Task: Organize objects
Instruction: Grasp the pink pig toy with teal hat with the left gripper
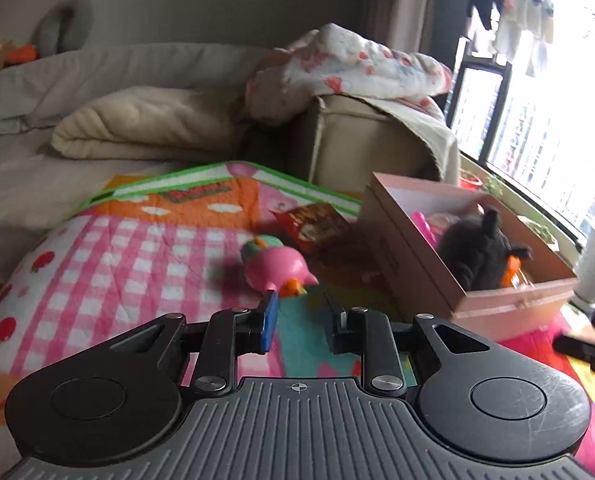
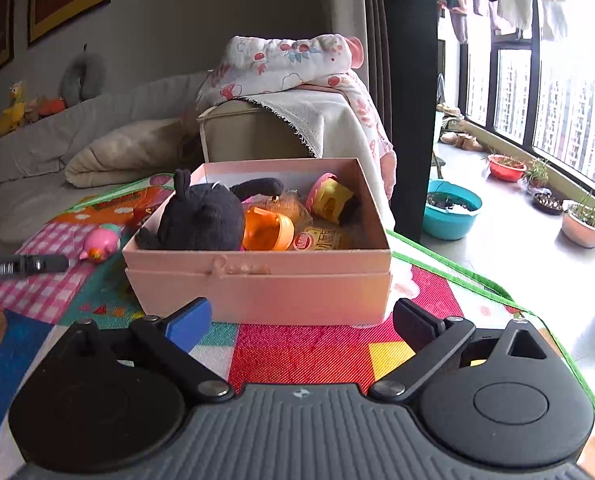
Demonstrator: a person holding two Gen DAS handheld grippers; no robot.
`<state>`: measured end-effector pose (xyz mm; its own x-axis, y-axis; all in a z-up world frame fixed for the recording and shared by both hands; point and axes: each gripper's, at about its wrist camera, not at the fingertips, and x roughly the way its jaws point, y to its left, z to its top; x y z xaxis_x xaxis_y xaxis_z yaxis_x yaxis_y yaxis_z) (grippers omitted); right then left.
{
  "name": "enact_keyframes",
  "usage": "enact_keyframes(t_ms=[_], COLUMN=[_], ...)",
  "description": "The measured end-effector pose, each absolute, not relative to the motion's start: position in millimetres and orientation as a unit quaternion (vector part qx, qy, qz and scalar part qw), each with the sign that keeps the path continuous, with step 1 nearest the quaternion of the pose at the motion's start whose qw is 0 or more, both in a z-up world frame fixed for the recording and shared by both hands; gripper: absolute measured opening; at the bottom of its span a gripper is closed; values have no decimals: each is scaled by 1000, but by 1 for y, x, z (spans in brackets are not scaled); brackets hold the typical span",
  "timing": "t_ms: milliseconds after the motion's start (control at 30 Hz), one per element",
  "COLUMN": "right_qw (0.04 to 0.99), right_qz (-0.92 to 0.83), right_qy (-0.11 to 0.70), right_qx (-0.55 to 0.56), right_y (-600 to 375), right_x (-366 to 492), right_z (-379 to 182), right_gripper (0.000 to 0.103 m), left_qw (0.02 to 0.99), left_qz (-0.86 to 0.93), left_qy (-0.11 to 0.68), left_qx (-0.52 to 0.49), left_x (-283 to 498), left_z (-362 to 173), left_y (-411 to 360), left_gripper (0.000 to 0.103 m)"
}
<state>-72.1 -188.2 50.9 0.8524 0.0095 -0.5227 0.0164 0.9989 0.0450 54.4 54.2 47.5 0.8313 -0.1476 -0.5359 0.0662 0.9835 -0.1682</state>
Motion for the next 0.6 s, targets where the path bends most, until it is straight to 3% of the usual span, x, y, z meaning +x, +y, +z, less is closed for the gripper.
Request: enact_keyframes(t_ms=[167,433,600], right_qw=[963,964,965], right_qz=[-4,-2,3], right_qy=[267,260,259], right_qx=[30,47,43], right_y=[-182,-187,-186], right_x=[-73,-78,-78], right_z=[36,37,37], right_gripper=[100,103,103], left_qw=[942,945,916], left_qz=[-47,-136,-126], left_qy=[295,296,368], left_qx=[-151,-15,-95], left_x=[98,199,264], left_z=[58,59,29], left_y=[80,42,55], left_gripper=[26,29,29])
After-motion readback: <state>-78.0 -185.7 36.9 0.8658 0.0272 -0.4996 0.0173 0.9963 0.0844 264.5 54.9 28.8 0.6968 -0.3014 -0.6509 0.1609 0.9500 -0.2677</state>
